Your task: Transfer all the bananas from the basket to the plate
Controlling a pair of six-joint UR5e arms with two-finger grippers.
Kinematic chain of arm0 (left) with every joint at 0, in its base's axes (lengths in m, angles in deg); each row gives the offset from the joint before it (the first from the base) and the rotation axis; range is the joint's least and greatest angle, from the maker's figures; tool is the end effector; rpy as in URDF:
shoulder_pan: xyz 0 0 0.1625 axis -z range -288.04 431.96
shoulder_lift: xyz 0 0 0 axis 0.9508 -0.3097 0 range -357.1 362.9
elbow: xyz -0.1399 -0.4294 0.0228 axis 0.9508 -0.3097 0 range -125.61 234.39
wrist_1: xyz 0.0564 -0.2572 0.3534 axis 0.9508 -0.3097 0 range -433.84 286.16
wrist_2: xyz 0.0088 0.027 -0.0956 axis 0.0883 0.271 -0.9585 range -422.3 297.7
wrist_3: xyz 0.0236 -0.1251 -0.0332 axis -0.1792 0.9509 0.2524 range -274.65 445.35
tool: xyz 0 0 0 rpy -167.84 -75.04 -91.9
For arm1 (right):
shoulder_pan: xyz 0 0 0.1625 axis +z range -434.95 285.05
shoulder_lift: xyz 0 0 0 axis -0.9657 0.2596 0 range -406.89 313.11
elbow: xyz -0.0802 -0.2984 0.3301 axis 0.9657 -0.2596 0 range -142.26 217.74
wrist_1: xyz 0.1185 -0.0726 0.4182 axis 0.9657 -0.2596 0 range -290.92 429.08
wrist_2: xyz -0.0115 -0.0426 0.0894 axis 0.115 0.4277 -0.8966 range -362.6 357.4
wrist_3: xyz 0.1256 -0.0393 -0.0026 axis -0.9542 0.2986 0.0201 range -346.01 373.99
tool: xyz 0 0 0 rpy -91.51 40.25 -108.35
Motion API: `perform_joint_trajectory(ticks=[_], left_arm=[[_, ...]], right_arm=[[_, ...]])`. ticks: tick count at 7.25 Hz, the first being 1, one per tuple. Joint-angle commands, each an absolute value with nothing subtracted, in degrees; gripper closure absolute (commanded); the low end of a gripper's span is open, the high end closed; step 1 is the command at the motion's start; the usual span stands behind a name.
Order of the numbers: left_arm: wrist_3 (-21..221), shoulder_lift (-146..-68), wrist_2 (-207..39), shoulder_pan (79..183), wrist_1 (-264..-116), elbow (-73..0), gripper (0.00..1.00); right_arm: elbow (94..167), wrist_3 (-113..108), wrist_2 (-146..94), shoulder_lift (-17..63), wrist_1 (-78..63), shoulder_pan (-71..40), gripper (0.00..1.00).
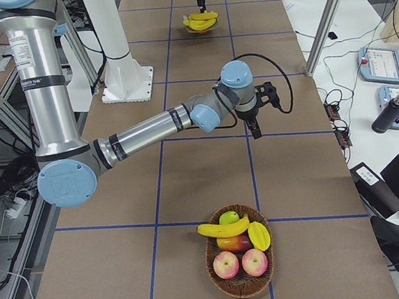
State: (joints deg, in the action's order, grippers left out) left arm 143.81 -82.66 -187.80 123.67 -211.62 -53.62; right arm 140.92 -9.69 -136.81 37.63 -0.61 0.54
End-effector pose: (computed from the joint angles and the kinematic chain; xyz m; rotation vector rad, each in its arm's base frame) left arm 0.2745 -0.4395 0.4787 0.2684 1.1386 0.0204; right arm -0.1047 -0.5700 0.4888 0.3665 -0.9091 -0.1151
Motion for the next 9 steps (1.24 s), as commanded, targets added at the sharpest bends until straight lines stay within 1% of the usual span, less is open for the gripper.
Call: perform_joint_trajectory(ticks=[1, 4, 6, 8, 9], left_arm=[[143.8, -82.7, -187.7, 123.7, -211.7, -53.8, 0.01], [144.0, -82.7, -187.5, 123.8, -211.7, -54.9, 0.01], [144.0, -82.7, -187.4, 123.8, -211.7, -55.4, 0.01], [144.0, -82.7, -187.2, 123.8, -211.7, -55.9, 0.01], [143.9, -82.7, -187.2, 123.8, -211.7, -56.2, 0.01]], right_arm=[[137.5, 2.6, -137.3, 40.4, -0.6, 4.0, 0.00], [135.3, 13.4, -136.5, 49.1, -0.4, 7.6, 0.00], [134.9, 12.4, -135.6, 55.3, -0.4, 10.3, 0.01], [134.9, 9.1, -130.8, 58.6, -0.3, 10.7, 0.02], [133.1, 2.7, -128.6, 60.1, 6.4, 10.7, 0.02]])
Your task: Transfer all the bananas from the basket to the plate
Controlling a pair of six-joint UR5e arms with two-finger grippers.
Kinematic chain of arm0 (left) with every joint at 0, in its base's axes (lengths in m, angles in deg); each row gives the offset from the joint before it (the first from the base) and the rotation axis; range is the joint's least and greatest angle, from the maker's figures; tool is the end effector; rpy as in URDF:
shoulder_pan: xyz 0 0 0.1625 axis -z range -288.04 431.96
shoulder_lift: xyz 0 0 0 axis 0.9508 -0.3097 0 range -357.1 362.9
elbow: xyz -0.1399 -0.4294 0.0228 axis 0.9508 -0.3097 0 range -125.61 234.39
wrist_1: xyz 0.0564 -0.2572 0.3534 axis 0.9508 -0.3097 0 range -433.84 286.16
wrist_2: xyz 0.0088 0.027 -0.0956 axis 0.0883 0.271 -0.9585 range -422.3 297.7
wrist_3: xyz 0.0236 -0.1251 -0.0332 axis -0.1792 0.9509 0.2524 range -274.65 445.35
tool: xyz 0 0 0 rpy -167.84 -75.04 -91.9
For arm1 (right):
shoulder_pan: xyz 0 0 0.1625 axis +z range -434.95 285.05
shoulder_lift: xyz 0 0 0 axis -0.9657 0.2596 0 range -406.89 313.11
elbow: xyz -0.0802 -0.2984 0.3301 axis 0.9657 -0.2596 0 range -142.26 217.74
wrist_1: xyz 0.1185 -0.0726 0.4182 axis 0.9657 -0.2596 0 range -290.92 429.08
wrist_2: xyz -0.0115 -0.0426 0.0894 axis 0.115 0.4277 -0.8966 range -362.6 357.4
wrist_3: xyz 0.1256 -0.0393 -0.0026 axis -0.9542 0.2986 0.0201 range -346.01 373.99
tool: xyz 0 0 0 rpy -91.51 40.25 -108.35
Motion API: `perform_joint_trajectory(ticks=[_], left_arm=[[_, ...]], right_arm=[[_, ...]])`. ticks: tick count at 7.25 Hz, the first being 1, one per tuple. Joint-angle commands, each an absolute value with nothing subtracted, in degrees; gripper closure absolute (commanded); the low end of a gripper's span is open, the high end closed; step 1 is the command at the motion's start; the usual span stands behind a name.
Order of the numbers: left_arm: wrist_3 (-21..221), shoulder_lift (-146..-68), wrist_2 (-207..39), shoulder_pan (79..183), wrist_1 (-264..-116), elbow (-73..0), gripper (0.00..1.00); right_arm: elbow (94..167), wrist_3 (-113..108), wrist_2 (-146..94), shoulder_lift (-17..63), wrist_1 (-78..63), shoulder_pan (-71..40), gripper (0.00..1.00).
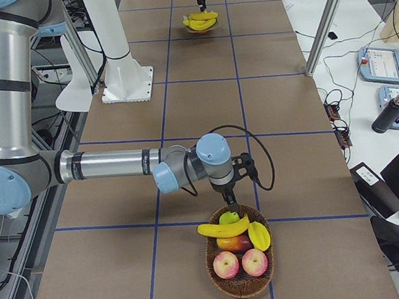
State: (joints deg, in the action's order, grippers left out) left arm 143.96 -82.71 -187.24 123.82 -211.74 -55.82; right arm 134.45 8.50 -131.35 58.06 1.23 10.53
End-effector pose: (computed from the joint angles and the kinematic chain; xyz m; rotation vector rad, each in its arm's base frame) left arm 0.2696 -0.4371 0.4573 0.3056 1.1598 0.0254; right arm 0.0176 -0.4232 0.7352 0.1737 -0.6907 -0.0658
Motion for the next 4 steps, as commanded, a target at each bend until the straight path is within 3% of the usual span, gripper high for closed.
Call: perform_joint_trajectory(ticks=[1, 4], left_arm=[[143.9, -82.7, -187.2, 123.8, -211.7, -56.7, 0.01], [143.8, -82.6, -187.1, 123.8, -211.7, -57.2, 0.01]], right_arm=[[128.2, -1.1, -128.3, 60.2, 15.6, 10.6, 0.02], [124.9, -9.1, -128.5, 60.2, 22.6, 9.3, 0.03]])
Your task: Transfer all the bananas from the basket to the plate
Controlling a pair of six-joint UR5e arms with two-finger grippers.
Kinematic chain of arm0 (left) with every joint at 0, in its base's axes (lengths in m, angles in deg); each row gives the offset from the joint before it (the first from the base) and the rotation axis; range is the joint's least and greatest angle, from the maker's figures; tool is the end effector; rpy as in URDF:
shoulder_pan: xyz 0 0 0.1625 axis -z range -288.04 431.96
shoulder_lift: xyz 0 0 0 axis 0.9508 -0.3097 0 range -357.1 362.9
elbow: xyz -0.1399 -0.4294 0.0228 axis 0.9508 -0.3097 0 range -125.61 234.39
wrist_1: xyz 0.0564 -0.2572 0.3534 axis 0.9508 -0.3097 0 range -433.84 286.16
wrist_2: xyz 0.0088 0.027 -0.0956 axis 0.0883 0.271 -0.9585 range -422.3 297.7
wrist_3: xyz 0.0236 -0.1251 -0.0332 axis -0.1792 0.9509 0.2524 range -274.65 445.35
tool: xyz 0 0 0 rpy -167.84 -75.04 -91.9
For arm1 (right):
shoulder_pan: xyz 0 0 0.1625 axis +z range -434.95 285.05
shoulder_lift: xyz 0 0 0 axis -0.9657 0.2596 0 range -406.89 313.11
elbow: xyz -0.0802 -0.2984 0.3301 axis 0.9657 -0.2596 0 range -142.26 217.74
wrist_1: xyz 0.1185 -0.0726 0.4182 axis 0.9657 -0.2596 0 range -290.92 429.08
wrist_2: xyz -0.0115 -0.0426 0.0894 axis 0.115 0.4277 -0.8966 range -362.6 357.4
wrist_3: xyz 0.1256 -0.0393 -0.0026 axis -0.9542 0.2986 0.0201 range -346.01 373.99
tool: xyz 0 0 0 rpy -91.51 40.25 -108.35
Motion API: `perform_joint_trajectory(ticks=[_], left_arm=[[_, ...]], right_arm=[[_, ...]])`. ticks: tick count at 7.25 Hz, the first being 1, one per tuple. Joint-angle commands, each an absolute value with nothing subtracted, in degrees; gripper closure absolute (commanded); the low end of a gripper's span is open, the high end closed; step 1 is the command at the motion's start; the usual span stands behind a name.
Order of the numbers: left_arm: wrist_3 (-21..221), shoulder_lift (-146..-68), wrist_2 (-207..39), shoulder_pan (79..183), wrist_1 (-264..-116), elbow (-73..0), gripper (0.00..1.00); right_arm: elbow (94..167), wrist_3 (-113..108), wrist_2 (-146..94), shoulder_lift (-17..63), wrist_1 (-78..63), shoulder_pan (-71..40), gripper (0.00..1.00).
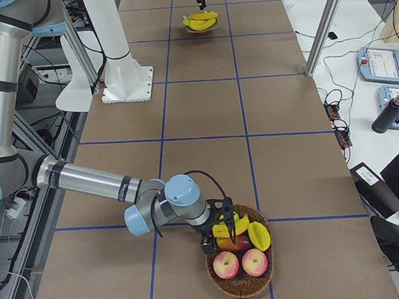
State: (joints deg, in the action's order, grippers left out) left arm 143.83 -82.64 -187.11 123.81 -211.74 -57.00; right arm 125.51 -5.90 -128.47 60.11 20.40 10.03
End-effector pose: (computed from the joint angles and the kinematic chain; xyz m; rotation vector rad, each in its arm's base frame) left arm 0.2673 -0.4345 0.4468 0.3225 1.1705 0.0332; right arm 0.0212 -0.4003 0.7946 0.2306 -0.6841 0.1276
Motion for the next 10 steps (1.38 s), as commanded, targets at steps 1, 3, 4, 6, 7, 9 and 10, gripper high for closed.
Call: perform_joint_trajectory(ticks=[1, 3, 4, 6, 7, 9, 10], left_arm=[[143.8, -82.6, -187.1, 123.8, -211.7, -57.4, 0.01], [143.8, -82.5, -187.1, 123.8, -211.7, -57.4, 0.01], [143.8, -82.5, -187.1, 123.8, -211.7, -57.4, 0.01], [143.8, -82.4, -187.1, 123.9, -211.7, -57.4, 0.01], [143.8, -82.4, -187.0, 123.9, -211.7, -57.5, 0.01], [143.8, -82.4, -187.0, 123.9, -211.7, -57.5, 0.01], [143.8, -82.4, -187.0, 123.9, -211.7, -57.5, 0.01]], right_arm=[[124.8, -14.8, -128.4, 60.2, 26.2, 6.0, 0.03], [124.4, -15.6, -127.4, 61.7, 28.8, 3.5, 0.03], [124.1, -13.5, -124.7, 62.4, 28.8, 2.3, 0.03], [123.5, -11.5, -124.2, 62.5, 28.8, 0.9, 0.03], [123.5, -11.5, -124.2, 62.4, 28.8, 0.6, 0.04], [123.4, -11.5, -123.5, 62.0, 28.8, -0.3, 0.13], [123.4, -11.5, -123.3, 62.0, 28.8, -0.5, 0.35]])
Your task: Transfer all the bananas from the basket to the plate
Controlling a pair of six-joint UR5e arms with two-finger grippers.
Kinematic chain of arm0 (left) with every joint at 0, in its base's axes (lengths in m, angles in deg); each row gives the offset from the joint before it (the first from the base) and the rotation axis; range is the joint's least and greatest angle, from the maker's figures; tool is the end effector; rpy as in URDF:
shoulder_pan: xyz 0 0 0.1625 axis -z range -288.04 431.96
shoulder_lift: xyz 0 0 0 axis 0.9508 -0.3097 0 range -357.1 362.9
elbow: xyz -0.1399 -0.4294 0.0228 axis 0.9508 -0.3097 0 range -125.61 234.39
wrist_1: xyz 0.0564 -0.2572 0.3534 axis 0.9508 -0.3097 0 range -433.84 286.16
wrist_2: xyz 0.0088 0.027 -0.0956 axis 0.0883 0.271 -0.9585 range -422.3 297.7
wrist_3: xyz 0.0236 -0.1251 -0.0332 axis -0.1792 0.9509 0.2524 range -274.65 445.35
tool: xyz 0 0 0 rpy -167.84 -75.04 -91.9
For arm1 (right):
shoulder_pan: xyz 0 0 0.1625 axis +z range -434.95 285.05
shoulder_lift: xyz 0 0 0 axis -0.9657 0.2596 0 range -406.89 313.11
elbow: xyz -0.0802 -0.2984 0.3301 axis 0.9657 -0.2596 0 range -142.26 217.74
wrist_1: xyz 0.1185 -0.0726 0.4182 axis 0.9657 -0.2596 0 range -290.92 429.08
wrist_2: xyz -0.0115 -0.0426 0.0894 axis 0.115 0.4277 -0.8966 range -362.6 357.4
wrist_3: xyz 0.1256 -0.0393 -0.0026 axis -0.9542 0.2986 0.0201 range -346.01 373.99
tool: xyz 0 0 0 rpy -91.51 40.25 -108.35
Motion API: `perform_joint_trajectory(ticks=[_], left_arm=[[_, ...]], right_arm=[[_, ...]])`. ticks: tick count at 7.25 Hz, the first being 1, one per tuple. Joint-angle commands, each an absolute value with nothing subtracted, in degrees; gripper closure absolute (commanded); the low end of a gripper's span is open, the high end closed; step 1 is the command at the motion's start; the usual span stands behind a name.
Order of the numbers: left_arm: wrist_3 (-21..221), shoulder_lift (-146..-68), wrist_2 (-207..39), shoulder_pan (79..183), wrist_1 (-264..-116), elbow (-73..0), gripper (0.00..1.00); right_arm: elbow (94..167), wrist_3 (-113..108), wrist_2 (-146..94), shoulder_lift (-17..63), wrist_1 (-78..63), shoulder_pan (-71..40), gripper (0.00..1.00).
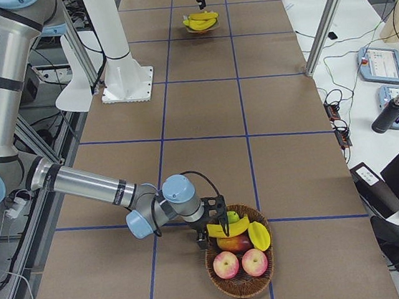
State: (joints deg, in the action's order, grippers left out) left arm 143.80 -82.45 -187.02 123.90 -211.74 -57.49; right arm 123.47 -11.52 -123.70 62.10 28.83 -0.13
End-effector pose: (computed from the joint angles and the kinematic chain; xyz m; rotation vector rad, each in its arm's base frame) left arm 0.2651 -0.4332 0.4439 0.3287 1.1727 0.0333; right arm -0.0361 -0.3822 0.8123 0.2371 -0.6561 0.0476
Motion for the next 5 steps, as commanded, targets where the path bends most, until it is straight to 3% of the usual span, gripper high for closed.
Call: perform_joint_trajectory(ticks=[1, 3, 4, 5], left_arm=[[143.8, -82.4, -187.0, 123.9, -211.7, -57.7, 0.01], [143.8, -82.4, -187.1, 123.9, -211.7, -57.8, 0.01], [143.8, -82.5, -187.1, 123.9, -211.7, -57.8, 0.01], [143.8, -82.6, -187.1, 123.9, -211.7, -57.8, 0.01]], right_arm=[[123.3, -11.4, -123.2, 62.0, 28.8, -0.5, 0.58], [123.3, -11.1, -122.9, 61.5, 28.8, -0.6, 0.72], [123.3, -11.0, -122.9, 61.1, 28.8, -0.8, 0.82], [123.3, -10.9, -122.9, 61.0, 28.8, -0.7, 1.00]])
